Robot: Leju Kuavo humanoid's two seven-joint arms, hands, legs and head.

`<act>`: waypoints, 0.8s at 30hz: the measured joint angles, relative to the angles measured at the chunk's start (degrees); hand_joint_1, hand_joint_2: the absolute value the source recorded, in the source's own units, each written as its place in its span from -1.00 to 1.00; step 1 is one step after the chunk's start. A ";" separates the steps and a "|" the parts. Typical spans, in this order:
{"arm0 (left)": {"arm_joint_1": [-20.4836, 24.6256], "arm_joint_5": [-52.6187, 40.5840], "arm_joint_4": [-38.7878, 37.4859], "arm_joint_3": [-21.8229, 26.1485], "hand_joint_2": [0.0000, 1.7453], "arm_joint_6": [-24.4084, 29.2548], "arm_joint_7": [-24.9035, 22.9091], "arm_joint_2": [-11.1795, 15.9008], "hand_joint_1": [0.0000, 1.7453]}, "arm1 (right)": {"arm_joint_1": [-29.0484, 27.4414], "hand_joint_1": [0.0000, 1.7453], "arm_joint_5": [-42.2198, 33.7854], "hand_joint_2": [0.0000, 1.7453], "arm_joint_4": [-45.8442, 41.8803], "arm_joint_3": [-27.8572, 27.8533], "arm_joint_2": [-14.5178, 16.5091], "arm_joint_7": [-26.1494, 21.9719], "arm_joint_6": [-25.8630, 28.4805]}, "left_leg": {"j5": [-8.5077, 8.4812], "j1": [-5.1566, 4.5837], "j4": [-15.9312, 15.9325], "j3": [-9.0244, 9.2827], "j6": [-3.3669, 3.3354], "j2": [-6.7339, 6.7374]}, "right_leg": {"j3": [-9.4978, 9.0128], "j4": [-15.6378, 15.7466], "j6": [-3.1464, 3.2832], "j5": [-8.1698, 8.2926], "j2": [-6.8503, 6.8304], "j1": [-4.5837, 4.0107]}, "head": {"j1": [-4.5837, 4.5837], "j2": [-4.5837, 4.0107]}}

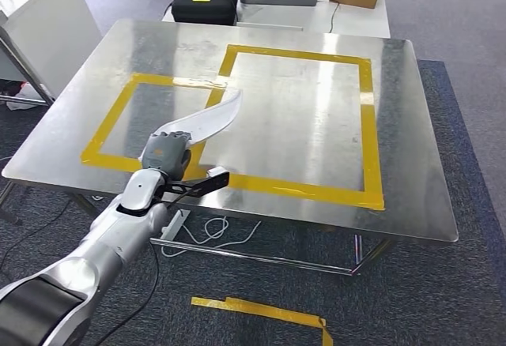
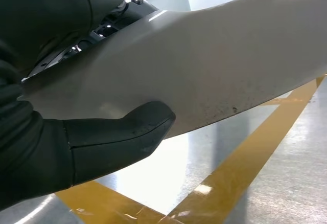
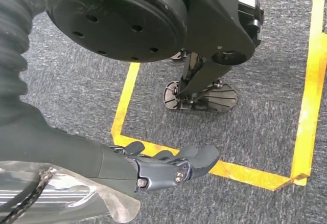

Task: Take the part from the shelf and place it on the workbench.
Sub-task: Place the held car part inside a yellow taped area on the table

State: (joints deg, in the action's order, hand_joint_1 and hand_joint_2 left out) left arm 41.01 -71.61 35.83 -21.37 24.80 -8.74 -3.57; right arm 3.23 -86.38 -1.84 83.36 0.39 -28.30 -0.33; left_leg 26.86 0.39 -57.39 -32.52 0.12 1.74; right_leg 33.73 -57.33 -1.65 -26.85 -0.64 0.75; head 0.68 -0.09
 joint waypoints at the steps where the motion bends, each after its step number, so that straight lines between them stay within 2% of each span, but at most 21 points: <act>1: 0.04 -0.02 -0.05 0.03 1.00 -0.08 -0.01 0.03 1.00 | 0.00 -1.00 -0.01 1.00 0.07 0.01 0.00 0.00 -0.16 | 0.00 0.00 0.00 0.00 0.00 0.00 | 0.00 0.00 0.00 0.00 0.00 0.00 | 0.00 0.00; 11: 1.66 -1.06 -0.76 1.36 1.00 -2.49 -0.98 1.91 1.00 | -0.20 -1.00 -0.06 1.00 0.75 0.04 0.00 -0.95 -1.53 | 0.00 0.01 0.00 0.00 0.00 0.00 | 0.00 -0.01 0.00 0.00 0.01 0.00 | -0.01 0.00; 24: 3.36 -3.11 -2.63 3.61 1.00 -5.33 -4.52 5.90 1.00 | -0.50 -1.00 -0.06 1.00 1.21 0.55 0.00 -2.23 -2.25 | -0.01 0.00 -0.01 -0.01 0.01 0.00 | 0.01 -0.01 0.00 0.00 0.00 -0.01 | 0.01 0.00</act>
State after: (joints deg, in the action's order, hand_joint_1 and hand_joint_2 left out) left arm 44.37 -74.72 33.21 -17.75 19.47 -13.26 2.32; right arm 2.73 -86.44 -0.63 83.91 0.39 -30.53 -2.58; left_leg 26.85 0.39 -57.39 -32.53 0.13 1.74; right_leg 33.74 -57.33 -1.65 -26.85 -0.63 0.75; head 0.68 -0.09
